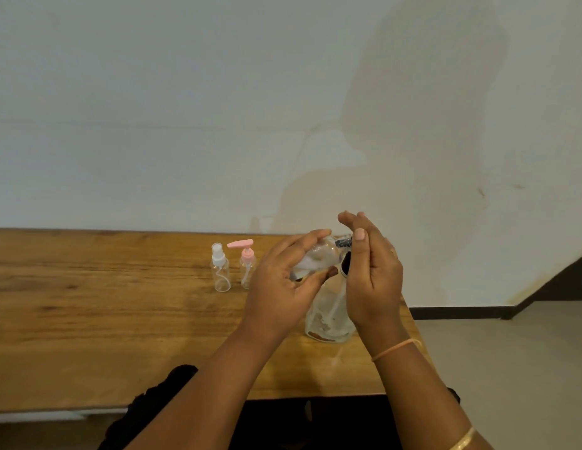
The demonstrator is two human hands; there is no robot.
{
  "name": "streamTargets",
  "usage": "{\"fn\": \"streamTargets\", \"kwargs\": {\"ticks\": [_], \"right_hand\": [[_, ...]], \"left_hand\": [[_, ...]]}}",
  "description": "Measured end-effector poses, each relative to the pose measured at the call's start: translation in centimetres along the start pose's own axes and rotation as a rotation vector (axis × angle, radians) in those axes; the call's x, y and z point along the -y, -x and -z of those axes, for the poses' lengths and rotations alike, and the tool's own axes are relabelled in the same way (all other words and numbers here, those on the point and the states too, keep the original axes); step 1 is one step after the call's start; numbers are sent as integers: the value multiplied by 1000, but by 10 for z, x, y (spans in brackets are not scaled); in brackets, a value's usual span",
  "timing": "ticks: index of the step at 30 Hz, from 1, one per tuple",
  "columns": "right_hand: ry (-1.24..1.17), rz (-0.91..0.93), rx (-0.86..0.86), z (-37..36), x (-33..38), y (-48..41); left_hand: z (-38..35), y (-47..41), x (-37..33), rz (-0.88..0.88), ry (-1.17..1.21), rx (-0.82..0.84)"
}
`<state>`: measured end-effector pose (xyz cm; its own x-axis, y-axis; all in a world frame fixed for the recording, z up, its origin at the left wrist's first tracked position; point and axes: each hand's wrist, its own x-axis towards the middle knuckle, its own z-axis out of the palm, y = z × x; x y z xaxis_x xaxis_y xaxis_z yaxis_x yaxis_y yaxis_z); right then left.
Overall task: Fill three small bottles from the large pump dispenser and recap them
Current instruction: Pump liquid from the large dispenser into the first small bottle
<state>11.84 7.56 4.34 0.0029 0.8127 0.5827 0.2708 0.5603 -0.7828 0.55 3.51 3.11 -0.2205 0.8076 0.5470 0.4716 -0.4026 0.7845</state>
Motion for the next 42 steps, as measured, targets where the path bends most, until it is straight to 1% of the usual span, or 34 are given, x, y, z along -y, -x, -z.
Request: {"fn": "streamTargets", "kwargs": {"ticks": [6, 9, 12, 18, 23, 29, 34, 42], "right_hand": [[53, 26, -10, -4, -12, 2], [-19, 12, -12, -4, -12, 3], [-76, 5, -6, -1, -7, 1], [-76, -7, 27, 4, -6, 0], [-33, -9, 58, 3, -12, 0], [-116, -42, 63, 3, -5, 0], [-98, -48, 62, 3, -3, -2], [-17, -34, 53, 0, -14, 2]], "left_hand": [[-4, 2, 8, 34, 7, 12], [-4, 3, 8, 41, 12, 10], [-3, 2, 4, 3, 4, -2], [-5, 0, 4, -11, 0, -15], [-5, 0, 8, 44, 15, 21], [0, -1, 3, 48, 25, 29], [0, -2, 1, 19, -1, 16], [-2, 1, 10, 46, -4, 49]]}}
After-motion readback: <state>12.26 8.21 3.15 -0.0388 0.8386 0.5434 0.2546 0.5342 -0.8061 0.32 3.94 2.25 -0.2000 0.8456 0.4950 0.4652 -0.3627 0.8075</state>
